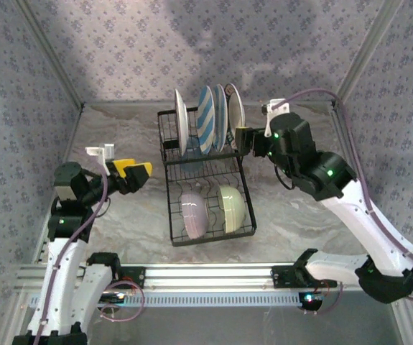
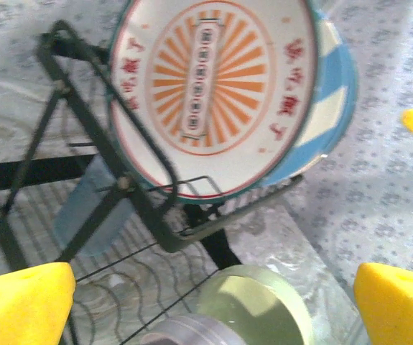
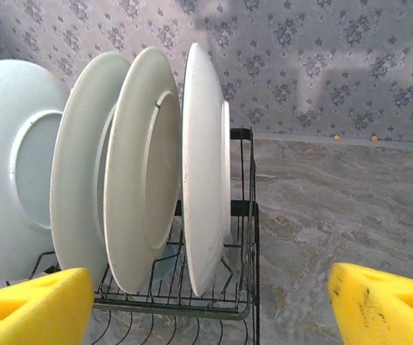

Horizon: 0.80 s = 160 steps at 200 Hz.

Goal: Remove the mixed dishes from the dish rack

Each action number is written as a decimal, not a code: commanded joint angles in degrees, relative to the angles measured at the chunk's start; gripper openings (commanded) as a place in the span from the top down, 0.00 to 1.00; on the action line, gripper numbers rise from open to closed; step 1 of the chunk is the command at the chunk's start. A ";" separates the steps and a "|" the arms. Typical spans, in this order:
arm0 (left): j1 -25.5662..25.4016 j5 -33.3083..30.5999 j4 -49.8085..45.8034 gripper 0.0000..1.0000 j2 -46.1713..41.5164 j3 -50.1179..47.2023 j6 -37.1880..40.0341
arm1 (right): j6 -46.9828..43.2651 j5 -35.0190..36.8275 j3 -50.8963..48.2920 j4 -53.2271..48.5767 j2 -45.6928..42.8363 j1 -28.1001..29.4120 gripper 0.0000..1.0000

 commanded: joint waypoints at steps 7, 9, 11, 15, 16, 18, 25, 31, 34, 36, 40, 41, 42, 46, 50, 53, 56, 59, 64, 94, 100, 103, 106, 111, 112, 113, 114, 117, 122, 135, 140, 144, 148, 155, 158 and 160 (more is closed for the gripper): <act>-1.06 4.29 4.25 0.01 -1.44 -0.91 -0.80 | -0.63 -0.31 4.30 -3.61 3.56 0.38 0.19; -1.17 4.15 3.91 0.01 -1.51 -0.86 -0.58 | -0.57 -0.09 4.46 -3.67 3.91 0.34 0.19; -1.23 3.99 3.58 0.01 -1.46 -0.72 -0.37 | -0.53 0.06 4.57 -3.77 4.11 0.35 0.20; -1.44 3.75 2.98 0.01 -1.49 -0.57 -0.01 | -0.48 0.57 4.83 -3.87 4.57 0.32 0.21; -1.44 3.71 2.86 0.01 -1.51 -0.52 0.04 | -0.47 0.69 4.91 -3.90 4.67 0.37 0.22; -1.50 3.64 2.66 0.01 -1.53 -0.48 0.25 | -0.46 0.91 5.01 -3.92 4.80 0.38 0.22; -1.90 3.43 2.18 0.01 -1.71 -0.38 0.71 | -0.47 1.46 5.23 -3.78 5.37 0.37 0.24; -2.06 3.27 2.04 0.01 -1.85 -0.42 0.82 | -0.75 1.62 5.33 -3.46 5.82 0.38 0.26; -2.18 3.24 1.96 0.01 -1.92 -0.46 0.87 | -0.80 1.67 5.41 -3.26 6.03 0.33 0.26; -2.21 3.23 1.93 0.01 -1.96 -0.47 0.87 | -0.92 1.64 5.46 -3.21 6.18 0.32 0.26; -2.31 3.15 1.74 0.01 -2.02 -0.51 1.02 | -0.98 1.51 5.63 -3.13 6.55 0.36 0.26; -2.36 3.10 1.71 0.01 -2.04 -0.53 1.03 | -1.07 1.47 5.70 -3.04 6.58 0.38 0.26; -2.38 3.08 1.65 0.01 -2.09 -0.46 1.08 | -1.07 1.49 5.78 -3.00 6.72 0.35 0.26; -2.47 2.89 1.41 0.01 -2.08 -0.42 1.26 | -1.08 1.57 6.08 -2.96 7.21 0.40 0.26; -2.61 2.68 1.13 0.01 -2.06 -0.38 1.51 | -1.15 1.66 6.45 -3.08 7.68 0.38 0.27; -2.70 2.50 0.88 0.01 -2.06 -0.31 1.75 | -1.20 1.80 6.71 -3.12 8.11 0.33 0.27; -2.79 2.33 0.68 0.01 -2.06 -0.29 1.87 | -1.25 1.96 7.00 -3.13 8.45 0.32 0.27; -2.89 2.16 0.42 0.01 -2.15 -0.25 2.04 | -1.19 2.09 7.31 -3.26 8.88 0.36 0.28; -3.01 1.93 0.17 0.01 -2.15 -0.14 2.23 | -1.24 2.52 7.79 -3.51 9.45 0.33 0.29; -3.50 1.35 -0.18 0.01 -2.46 -0.11 2.10 | -1.29 5.16 10.02 -4.86 12.52 0.41 0.34; -3.46 1.17 -0.24 0.01 -2.50 -0.08 2.10 | -1.31 5.32 10.27 -4.98 12.98 0.38 0.35; -3.47 1.08 -0.33 0.01 -2.50 -0.11 2.10 | -1.26 5.41 10.46 -5.05 13.25 0.37 0.35; -3.48 1.04 -0.33 0.01 -2.54 -0.10 2.10 | -1.32 5.46 10.62 -5.13 13.52 0.35 0.35; -3.48 0.95 -0.38 0.01 -2.59 -0.04 2.10 | -1.27 5.63 10.88 -5.31 13.92 0.34 0.36; -3.47 0.95 -0.40 0.01 -2.59 -0.03 2.10 | -1.26 5.68 10.92 -5.36 14.04 0.33 0.36; -3.50 0.95 -0.37 0.01 -2.59 -0.03 2.10 | -1.26 5.75 10.98 -5.39 14.06 0.28 0.36; -3.52 0.95 -0.40 0.01 -2.59 -0.03 2.10 | -1.25 5.78 11.02 -5.40 14.11 0.30 0.36; -3.52 0.87 -0.36 0.01 -2.63 -0.03 2.10 | -1.25 6.08 11.12 -5.41 14.28 0.25 0.37; -3.54 0.86 -0.42 0.01 -2.72 -0.10 2.10 | -1.24 6.28 11.24 -5.49 14.54 0.29 0.38; -3.54 0.69 -0.51 0.01 -2.75 -0.03 2.10 | -1.10 6.34 11.36 -5.38 14.96 0.04 0.39; -3.54 0.62 -0.50 0.01 -2.76 -0.05 2.10 | -1.10 6.03 11.39 -5.25 15.04 -0.16 0.41; -3.59 0.59 -0.59 0.01 -2.77 -0.04 2.10 | -1.08 5.87 11.40 -5.24 15.20 -0.33 0.42; -3.55 0.51 -0.65 0.01 -2.76 -0.03 2.10 | -1.10 5.69 11.48 -5.24 15.44 -0.57 0.43; -3.57 0.38 -0.69 0.01 -2.79 -0.07 2.10 | -1.07 5.29 11.64 -5.28 15.80 -0.81 0.45; -3.66 0.34 -0.69 0.01 -2.82 -0.03 2.10 | -0.98 5.01 11.70 -5.34 15.91 -0.99 0.45; -3.62 0.33 -0.76 0.01 -2.80 -0.03 2.10 | -0.99 4.91 11.74 -5.33 16.10 -1.08 0.45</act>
